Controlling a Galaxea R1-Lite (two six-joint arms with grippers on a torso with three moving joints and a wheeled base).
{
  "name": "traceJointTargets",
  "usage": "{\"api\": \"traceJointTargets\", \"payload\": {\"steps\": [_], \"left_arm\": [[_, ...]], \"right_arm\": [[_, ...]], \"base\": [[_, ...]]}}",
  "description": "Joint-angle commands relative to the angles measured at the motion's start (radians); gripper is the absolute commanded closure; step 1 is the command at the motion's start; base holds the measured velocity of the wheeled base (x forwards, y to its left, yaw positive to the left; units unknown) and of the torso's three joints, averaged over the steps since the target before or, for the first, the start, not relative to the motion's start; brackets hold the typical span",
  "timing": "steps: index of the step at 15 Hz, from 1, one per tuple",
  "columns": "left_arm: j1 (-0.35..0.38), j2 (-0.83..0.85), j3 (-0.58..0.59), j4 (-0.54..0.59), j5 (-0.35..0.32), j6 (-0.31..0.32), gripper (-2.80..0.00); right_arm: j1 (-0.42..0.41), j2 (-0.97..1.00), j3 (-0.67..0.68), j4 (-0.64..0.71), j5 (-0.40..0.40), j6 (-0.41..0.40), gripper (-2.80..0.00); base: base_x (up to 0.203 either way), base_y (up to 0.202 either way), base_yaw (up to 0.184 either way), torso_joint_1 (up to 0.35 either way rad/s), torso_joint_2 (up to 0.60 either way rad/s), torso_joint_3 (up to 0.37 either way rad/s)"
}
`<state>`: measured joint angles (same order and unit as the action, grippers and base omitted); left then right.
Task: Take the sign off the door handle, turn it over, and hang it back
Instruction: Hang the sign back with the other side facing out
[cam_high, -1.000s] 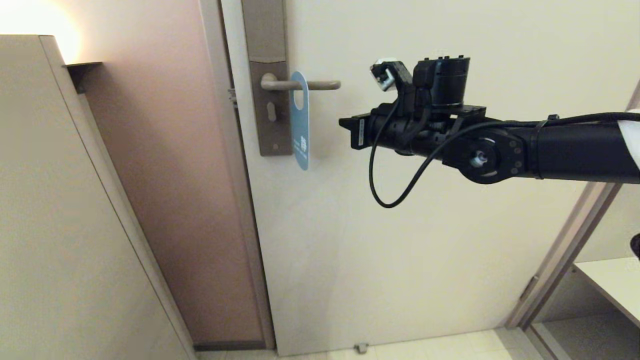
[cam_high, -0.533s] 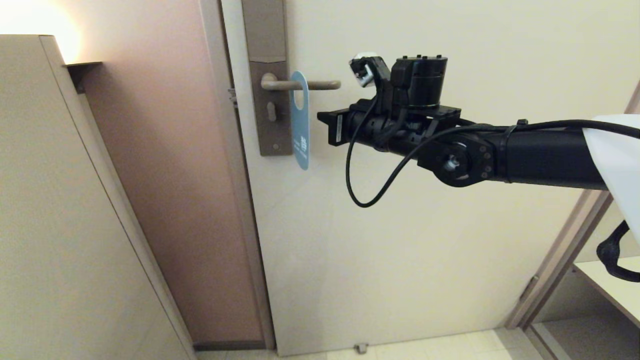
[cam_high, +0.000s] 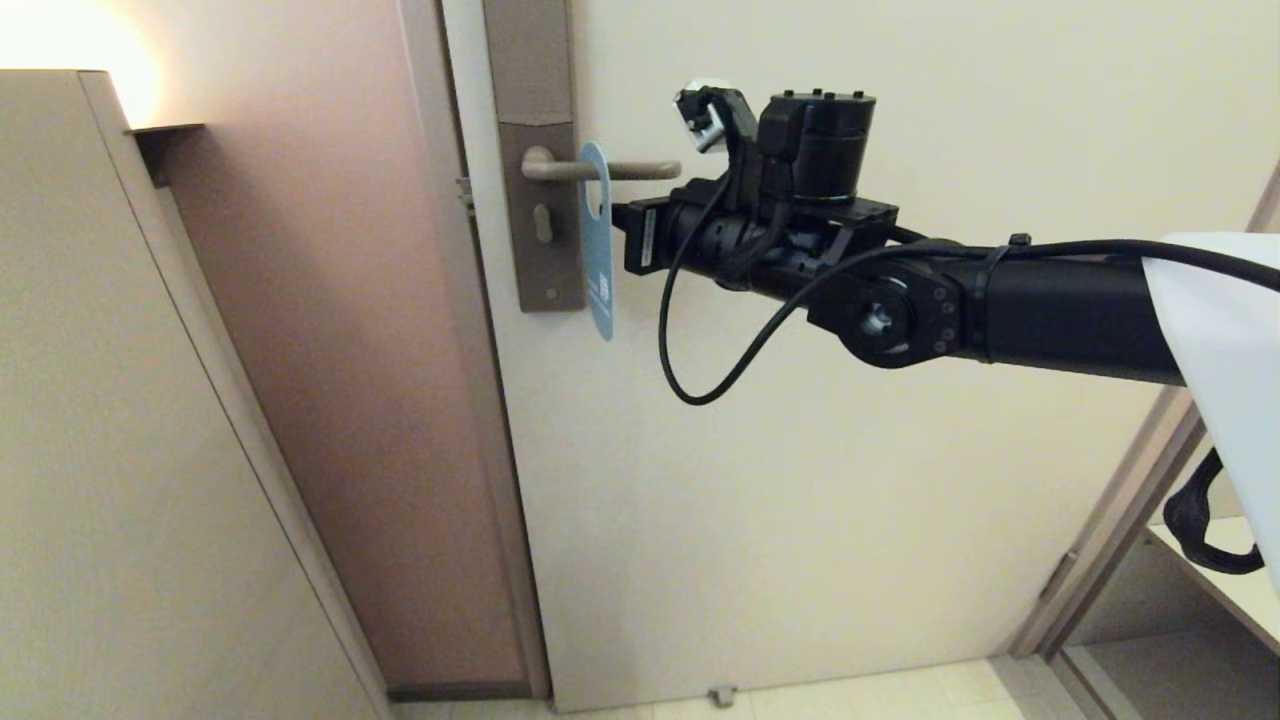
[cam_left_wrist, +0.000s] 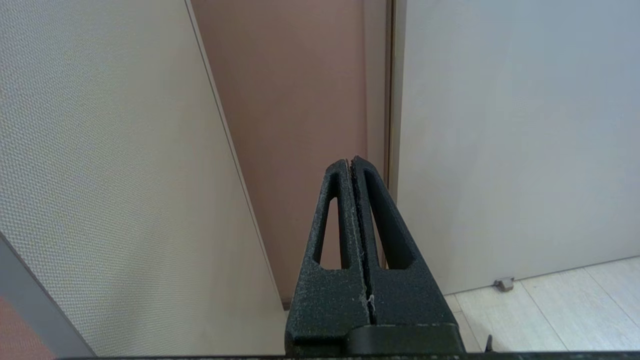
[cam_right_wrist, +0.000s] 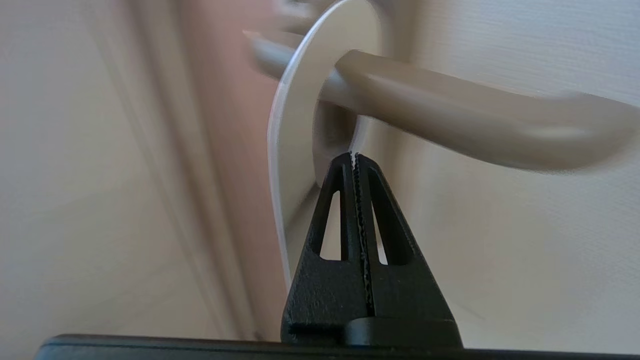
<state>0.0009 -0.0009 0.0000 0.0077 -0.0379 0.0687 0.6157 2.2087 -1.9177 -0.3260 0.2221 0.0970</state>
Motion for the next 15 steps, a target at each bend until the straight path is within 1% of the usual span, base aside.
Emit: {"api": "traceJointTargets", "payload": {"steps": [1,10,12,15], "left_arm": [[0.001,0.001,0.0,0.0,0.0,0.0,0.0],[-0.001,0.001,0.0,0.0,0.0,0.0,0.0],[0.0,0.001,0.0,0.0,0.0,0.0,0.0],[0.001,0.001,0.0,0.0,0.0,0.0,0.0]], "right_arm": [[0.013,-0.006,-0.004,0.001,0.008,-0.002,0.0],[0.018,0.002,0.063,-0.004,-0.007,-0.01,0.0],[0.019,0.022,0.045,-0.007,-0.006,-0.01,0.0],[0.028,0.06,0.017,-0.052,-0.013,-0.011,0.0]], "base": [[0.0,0.0,0.0,0.0,0.0,0.0],[0.0,0.0,0.0,0.0,0.0,0.0],[0.0,0.0,0.0,0.0,0.0,0.0],[0.0,0.0,0.0,0.0,0.0,0.0]]}}
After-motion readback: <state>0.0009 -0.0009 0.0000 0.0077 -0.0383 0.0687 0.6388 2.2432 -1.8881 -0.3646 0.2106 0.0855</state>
